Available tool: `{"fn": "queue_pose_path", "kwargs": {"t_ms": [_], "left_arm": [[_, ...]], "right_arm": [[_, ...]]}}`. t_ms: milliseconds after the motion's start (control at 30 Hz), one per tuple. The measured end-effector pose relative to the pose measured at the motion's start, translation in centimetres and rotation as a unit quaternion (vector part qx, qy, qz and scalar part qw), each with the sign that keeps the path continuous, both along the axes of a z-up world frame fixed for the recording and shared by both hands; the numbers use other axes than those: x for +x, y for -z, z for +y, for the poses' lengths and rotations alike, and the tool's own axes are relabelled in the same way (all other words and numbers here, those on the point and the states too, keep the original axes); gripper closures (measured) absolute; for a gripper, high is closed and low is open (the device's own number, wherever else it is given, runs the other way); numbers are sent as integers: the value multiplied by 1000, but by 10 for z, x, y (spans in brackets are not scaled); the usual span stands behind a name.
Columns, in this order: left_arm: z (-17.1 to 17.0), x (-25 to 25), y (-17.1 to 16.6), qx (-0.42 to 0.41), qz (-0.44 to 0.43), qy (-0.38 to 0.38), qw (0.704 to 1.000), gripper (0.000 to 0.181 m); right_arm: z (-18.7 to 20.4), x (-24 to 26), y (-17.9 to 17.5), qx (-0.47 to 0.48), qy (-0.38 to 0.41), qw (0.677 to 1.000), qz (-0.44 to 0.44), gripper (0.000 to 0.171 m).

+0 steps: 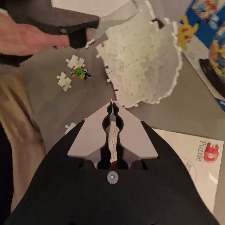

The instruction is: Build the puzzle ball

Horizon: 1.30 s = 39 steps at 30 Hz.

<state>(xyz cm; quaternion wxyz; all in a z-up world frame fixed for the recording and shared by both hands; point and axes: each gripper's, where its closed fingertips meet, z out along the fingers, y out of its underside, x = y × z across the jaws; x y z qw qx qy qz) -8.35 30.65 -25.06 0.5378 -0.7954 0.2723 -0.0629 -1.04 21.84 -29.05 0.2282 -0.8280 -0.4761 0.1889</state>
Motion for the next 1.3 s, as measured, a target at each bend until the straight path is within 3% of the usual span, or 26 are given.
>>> {"fn": "queue_pose_path", "kwargs": {"t_ms": [200,533,800,967,1167,1300], "left_arm": [[1,2,0,14,9,4,1000,179],[1,7,-3,40,20,23,999,179],[-1,9,-4,52,29,34,998,179],[-1,9,-5,60,33,34,997,179],[-2,9,-5,65,38,30,997,179],[-2,9,-6,66,39,30,997,179]], "right_arm": [[-6,-4,11,-8,-110,988,-107,171],[5,-8,19,7,-190,962,-197,170],[11,-2,3,63,-143,975,-160,157],[-20,13,13,22,-109,984,-141,152],[-10,11,33,2,48,996,-81,138],[-11,7,41,4,75,993,-88,132]]}}
